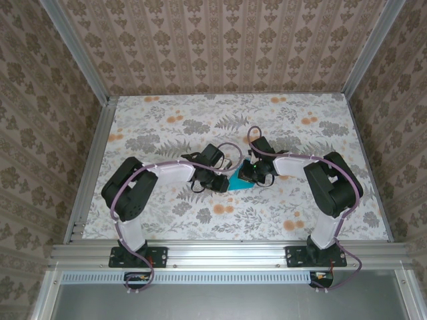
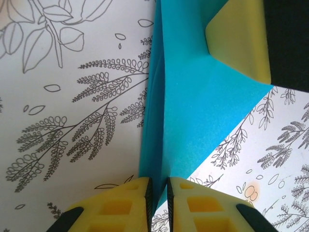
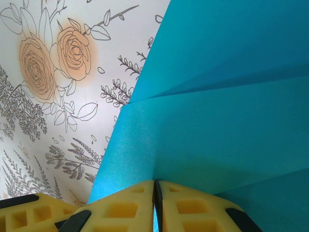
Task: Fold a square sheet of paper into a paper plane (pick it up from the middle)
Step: Fourth fold the wing at the center of the table.
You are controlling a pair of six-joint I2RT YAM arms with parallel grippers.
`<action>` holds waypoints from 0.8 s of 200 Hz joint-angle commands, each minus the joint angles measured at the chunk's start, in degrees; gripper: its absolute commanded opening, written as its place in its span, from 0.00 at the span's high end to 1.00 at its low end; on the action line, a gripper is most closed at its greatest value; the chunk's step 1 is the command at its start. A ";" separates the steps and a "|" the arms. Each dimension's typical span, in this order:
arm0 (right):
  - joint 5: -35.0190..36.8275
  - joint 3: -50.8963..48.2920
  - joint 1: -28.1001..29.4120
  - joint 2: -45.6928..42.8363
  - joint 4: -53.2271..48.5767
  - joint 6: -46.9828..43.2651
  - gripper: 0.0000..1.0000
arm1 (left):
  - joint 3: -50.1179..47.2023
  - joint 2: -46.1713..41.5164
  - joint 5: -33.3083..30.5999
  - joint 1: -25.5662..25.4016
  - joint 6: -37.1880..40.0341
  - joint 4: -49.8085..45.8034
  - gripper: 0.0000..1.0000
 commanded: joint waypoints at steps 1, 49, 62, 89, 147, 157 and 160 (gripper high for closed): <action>3.47 -1.09 -0.36 2.56 -3.02 0.81 0.87 | 0.41 0.63 0.79 0.71 3.80 -1.55 0.84; 3.60 -0.92 -0.39 2.49 -3.12 0.68 0.88 | 0.40 -0.01 2.39 2.28 6.32 -2.47 0.90; 3.68 -0.97 -0.41 2.60 -3.28 0.63 0.87 | 0.44 0.06 3.57 3.08 6.61 -2.84 0.91; 3.99 -0.96 -0.41 2.64 -3.66 0.67 0.88 | 0.46 0.41 6.53 4.07 6.32 -2.95 0.90; 4.43 -0.75 -0.41 2.68 -3.88 1.20 0.87 | -0.61 -5.56 4.56 4.89 1.45 -1.86 0.73; 4.43 -0.82 -0.40 2.77 -3.83 1.33 0.87 | -1.73 -7.15 4.37 4.56 -0.56 0.74 0.72; 4.46 -0.80 -0.41 2.76 -3.79 1.40 0.87 | -2.12 -7.51 4.19 4.28 -1.20 1.64 0.72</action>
